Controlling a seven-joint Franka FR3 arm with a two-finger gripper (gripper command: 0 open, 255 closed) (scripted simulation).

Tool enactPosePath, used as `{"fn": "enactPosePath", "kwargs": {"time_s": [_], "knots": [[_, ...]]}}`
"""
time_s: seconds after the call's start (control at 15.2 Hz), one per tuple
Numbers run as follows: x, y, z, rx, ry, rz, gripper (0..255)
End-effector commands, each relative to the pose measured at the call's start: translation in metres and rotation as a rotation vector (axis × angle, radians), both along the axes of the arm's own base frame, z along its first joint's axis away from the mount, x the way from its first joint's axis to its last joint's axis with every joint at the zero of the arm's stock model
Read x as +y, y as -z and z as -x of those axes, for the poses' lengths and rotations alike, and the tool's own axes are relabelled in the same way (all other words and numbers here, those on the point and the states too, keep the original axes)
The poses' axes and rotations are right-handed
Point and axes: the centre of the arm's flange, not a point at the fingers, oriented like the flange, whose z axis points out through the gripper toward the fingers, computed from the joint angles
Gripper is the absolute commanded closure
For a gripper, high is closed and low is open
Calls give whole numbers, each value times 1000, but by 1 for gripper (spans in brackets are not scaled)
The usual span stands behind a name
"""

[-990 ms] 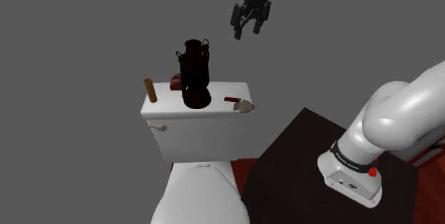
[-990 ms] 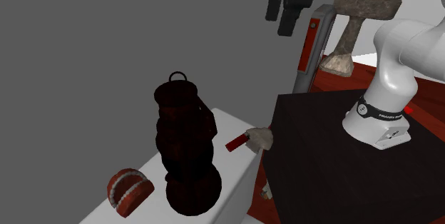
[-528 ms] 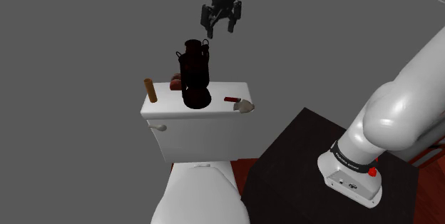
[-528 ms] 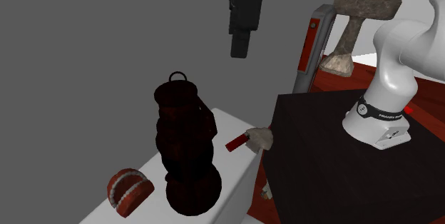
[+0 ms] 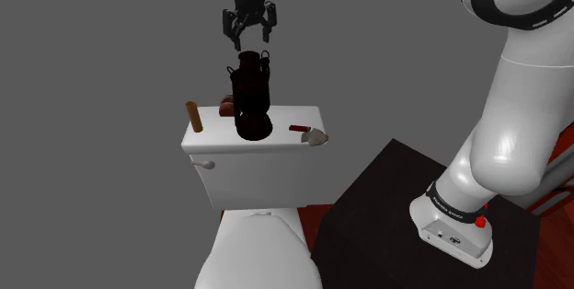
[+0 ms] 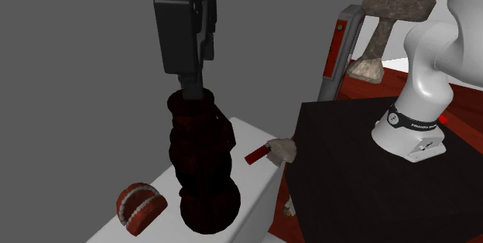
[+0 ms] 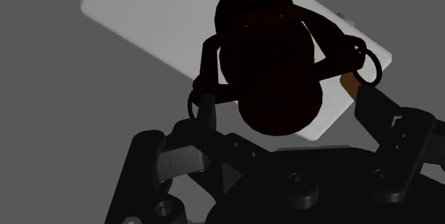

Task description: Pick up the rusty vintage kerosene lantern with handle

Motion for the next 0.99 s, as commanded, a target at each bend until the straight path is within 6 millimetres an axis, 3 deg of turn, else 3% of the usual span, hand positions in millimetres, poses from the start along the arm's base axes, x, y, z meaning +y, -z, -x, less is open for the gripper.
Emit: {"fn": "enactPosePath", "kwargs": {"time_s": [0.0,0.46,0.53,0.92], "knots": [[2,8,-4,0,2,2,0],[2,37,-4,0,2,2,0],[2,37,-4,0,2,2,255],[2,37,-4,0,2,2,255]]}}
